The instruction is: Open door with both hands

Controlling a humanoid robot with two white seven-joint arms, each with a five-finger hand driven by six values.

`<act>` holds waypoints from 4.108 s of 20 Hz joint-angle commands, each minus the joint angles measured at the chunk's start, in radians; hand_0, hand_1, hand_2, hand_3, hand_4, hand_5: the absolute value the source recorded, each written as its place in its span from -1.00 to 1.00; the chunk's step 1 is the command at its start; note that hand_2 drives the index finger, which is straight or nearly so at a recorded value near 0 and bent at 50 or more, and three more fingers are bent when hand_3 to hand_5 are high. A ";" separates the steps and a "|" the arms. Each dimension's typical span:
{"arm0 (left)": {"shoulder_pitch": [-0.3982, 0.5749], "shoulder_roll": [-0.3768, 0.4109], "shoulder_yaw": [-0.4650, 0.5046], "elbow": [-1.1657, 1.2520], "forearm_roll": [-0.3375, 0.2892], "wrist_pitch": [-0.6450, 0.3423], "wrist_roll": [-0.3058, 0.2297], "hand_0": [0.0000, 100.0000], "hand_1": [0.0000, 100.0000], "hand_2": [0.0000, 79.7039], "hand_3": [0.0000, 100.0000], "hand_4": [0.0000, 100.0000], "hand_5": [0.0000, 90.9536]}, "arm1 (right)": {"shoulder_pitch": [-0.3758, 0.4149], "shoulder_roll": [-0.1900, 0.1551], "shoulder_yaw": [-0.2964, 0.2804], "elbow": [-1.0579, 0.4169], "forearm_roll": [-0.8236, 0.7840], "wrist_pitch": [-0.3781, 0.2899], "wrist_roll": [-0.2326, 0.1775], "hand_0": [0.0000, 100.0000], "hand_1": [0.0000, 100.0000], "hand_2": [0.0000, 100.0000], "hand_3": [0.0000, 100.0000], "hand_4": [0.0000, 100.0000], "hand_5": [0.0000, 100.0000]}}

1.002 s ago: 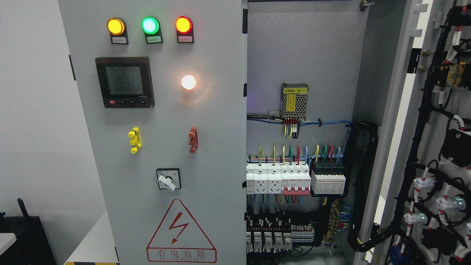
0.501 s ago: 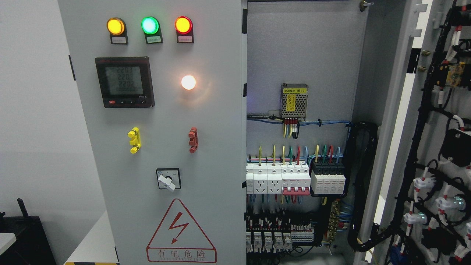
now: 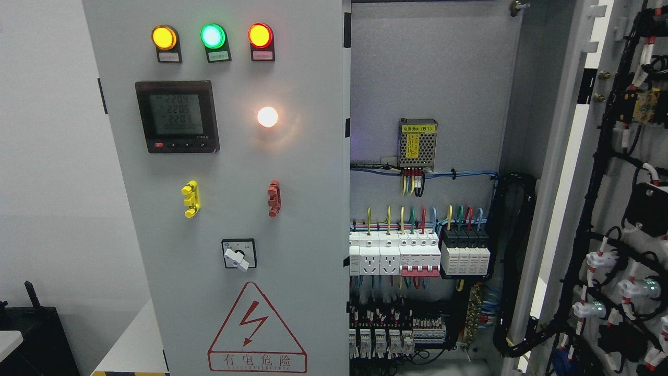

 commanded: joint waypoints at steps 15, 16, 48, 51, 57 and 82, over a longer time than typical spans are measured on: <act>-0.004 -0.045 0.013 0.040 0.190 0.012 -0.092 -1.00 -1.00 -1.00 -1.00 -0.94 -1.00 | 0.164 -0.132 0.000 -0.524 -0.002 -0.002 -0.002 -1.00 -1.00 -1.00 -1.00 -1.00 -1.00; -0.004 -0.045 0.013 0.041 0.190 0.012 -0.092 -1.00 -1.00 -1.00 -1.00 -0.94 -1.00 | 0.185 -0.147 0.000 -0.604 -0.002 0.000 -0.003 -1.00 -1.00 -1.00 -1.00 -1.00 -1.00; -0.004 -0.045 0.013 0.037 0.195 -0.002 -0.092 -1.00 -1.00 -1.00 -1.00 -0.94 -1.00 | 0.471 -0.446 0.344 -1.592 -0.009 -0.103 0.000 -1.00 -1.00 -1.00 -1.00 -1.00 -1.00; -0.004 -0.045 0.013 0.037 0.195 -0.002 -0.092 -1.00 -1.00 -1.00 -1.00 -0.94 -1.00 | 0.462 -0.443 0.344 -1.647 -0.009 -0.103 0.000 -1.00 -1.00 -1.00 -1.00 -1.00 -1.00; -0.004 -0.045 0.013 0.037 0.195 -0.002 -0.092 -1.00 -1.00 -1.00 -1.00 -0.94 -1.00 | 0.434 -0.439 0.368 -1.690 -0.009 -0.159 0.001 -1.00 -1.00 -1.00 -1.00 -1.00 -1.00; -0.004 -0.045 0.013 0.037 0.195 -0.002 -0.092 -1.00 -1.00 -1.00 -1.00 -0.94 -1.00 | 0.005 -0.327 0.273 -1.695 -0.015 -0.196 0.044 -1.00 -1.00 -1.00 -1.00 -1.00 -1.00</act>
